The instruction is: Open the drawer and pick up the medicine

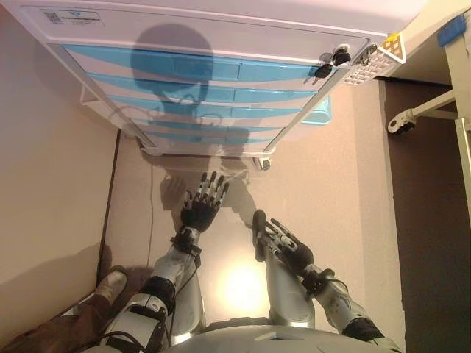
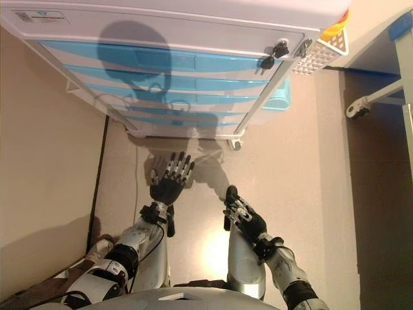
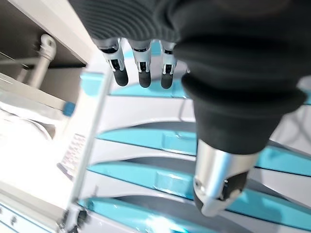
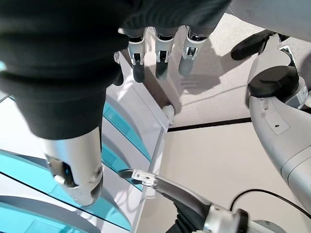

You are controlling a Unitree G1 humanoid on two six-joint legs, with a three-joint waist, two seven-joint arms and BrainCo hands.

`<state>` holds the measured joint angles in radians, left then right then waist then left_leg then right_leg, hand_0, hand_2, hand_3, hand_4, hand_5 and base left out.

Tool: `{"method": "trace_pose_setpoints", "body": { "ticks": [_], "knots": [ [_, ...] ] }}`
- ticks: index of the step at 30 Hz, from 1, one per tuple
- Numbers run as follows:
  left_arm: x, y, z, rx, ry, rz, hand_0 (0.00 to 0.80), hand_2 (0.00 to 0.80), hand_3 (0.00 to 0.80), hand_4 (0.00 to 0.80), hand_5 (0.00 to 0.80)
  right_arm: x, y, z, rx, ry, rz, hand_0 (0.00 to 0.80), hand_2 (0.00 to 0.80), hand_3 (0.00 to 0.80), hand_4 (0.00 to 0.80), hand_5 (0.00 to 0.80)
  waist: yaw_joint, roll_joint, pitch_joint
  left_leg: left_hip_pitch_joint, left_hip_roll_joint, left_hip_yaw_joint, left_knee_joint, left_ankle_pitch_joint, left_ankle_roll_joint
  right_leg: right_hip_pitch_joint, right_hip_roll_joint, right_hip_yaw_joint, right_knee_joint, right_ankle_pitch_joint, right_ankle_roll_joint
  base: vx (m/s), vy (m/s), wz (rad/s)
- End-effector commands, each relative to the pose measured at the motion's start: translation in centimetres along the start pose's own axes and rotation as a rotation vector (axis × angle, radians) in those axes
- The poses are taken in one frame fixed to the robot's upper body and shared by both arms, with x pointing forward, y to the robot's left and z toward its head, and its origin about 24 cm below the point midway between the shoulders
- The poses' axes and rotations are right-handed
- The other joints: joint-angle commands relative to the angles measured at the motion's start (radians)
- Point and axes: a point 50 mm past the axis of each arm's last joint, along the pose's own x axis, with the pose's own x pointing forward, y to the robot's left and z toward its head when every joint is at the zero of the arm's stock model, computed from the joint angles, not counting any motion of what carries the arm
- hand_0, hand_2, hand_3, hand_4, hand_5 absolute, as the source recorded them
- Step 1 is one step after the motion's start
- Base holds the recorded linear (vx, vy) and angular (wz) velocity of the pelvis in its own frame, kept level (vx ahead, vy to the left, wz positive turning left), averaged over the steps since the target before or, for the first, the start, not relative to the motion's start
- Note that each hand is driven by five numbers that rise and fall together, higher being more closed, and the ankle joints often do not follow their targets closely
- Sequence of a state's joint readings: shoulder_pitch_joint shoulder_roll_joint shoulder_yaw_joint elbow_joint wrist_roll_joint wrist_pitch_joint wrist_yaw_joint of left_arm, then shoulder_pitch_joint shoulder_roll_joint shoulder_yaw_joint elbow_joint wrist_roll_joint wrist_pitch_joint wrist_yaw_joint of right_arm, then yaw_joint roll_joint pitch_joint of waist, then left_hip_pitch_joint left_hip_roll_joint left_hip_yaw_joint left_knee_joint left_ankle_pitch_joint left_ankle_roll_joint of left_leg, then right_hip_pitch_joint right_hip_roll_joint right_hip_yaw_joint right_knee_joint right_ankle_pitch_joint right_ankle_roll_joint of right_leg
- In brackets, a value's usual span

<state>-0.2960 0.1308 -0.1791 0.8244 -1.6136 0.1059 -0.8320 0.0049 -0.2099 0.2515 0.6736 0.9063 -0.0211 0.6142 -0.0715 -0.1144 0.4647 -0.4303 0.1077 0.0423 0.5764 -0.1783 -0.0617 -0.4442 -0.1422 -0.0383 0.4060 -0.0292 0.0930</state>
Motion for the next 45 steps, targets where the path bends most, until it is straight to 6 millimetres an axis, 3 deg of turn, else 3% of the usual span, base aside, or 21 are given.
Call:
{"method": "trace_pose_setpoints", "body": {
  "ticks": [1, 4, 5, 16, 27, 33, 39, 45],
  "knots": [
    [2.0, -2.4, -0.4, -0.028, -0.045, -0.168, 0.0, 0.0, 0.0, 0.0, 0.0, -1.7, 0.6, -3.0, 0.074, 0.077, 0.019, 0.0, 0.0, 0.0, 0.0, 0.0, -0.019, -0.006, -0.021, -0.021, -0.045, 0.004, -0.07, 0.083, 0.073, -0.039, 0.048, -0.005, 0.153, -0.037, -0.034, 0.017, -0.018, 0.05],
    [3.4, -3.7, 0.4, 0.009, -0.076, -0.227, 0.0, 0.0, 0.0, 0.0, 0.0, -1.9, 0.6, -3.0, 0.082, 0.082, 0.022, 0.0, 0.0, 0.0, 0.0, 0.0, -0.028, -0.015, -0.018, -0.037, -0.038, 0.006, -0.056, 0.082, 0.074, -0.053, 0.055, -0.003, 0.162, -0.036, -0.034, 0.039, -0.018, 0.03],
    [3.9, -4.1, 0.8, 0.021, -0.085, -0.237, 0.0, 0.0, 0.0, 0.0, 0.0, -1.9, 0.6, -3.0, 0.081, 0.084, 0.022, 0.0, 0.0, 0.0, 0.0, 0.0, -0.031, -0.016, -0.018, -0.029, -0.037, 0.003, -0.042, 0.05, 0.069, -0.046, 0.057, 0.001, 0.176, -0.064, -0.027, 0.098, -0.015, -0.05],
    [8.5, -8.6, 6.5, 0.091, -0.185, -0.302, 0.0, 0.0, 0.0, 0.0, 0.0, -2.3, 0.6, -3.1, 0.077, 0.113, 0.039, 0.0, 0.0, 0.0, 0.0, 0.0, -0.061, -0.036, -0.017, -0.058, -0.031, 0.012, -0.009, 0.037, 0.07, -0.06, 0.077, 0.013, 0.177, -0.064, -0.035, 0.023, -0.008, -0.01],
    [11.3, -12.8, 9.8, 0.15, -0.237, -0.39, 0.0, 0.0, 0.0, 0.0, 0.0, -2.5, 0.6, -3.1, 0.063, 0.112, 0.061, 0.0, 0.0, 0.0, 0.0, 0.0, -0.081, -0.053, -0.007, -0.072, -0.019, 0.032, -0.013, 0.032, 0.067, -0.063, 0.09, 0.017, 0.154, -0.063, -0.042, -0.011, -0.003, -0.02],
    [12.4, -14.8, 10.5, 0.187, -0.242, -0.439, 0.0, 0.0, 0.0, 0.0, 0.0, -2.6, 0.6, -3.4, 0.058, 0.116, 0.073, 0.0, 0.0, 0.0, 0.0, 0.0, -0.087, -0.064, -0.003, -0.075, -0.014, 0.038, -0.009, 0.026, 0.067, -0.057, 0.093, 0.013, 0.143, -0.061, -0.043, -0.005, -0.003, 0.0],
    [12.8, -15.0, 10.8, 0.218, -0.223, -0.403, 0.0, 0.0, 0.0, 0.0, 0.0, -2.5, 0.8, -3.6, 0.059, 0.12, 0.088, 0.0, 0.0, 0.0, 0.0, 0.0, -0.087, -0.069, 0.001, -0.074, -0.008, 0.044, -0.016, 0.027, 0.066, -0.045, 0.096, 0.01, 0.124, -0.056, -0.045, -0.003, -0.01, 0.0],
    [12.0, -12.9, 10.2, 0.219, -0.196, -0.342, 0.0, 0.0, 0.0, 0.0, 0.0, -2.1, 1.2, -3.8, 0.066, 0.119, 0.098, 0.0, 0.0, 0.0, 0.0, 0.0, -0.079, -0.074, 0.008, -0.064, -0.009, 0.042, -0.035, 0.031, 0.067, -0.029, 0.102, 0.008, 0.1, -0.05, -0.045, 0.0, 0.0, 0.0]
  ]
}}
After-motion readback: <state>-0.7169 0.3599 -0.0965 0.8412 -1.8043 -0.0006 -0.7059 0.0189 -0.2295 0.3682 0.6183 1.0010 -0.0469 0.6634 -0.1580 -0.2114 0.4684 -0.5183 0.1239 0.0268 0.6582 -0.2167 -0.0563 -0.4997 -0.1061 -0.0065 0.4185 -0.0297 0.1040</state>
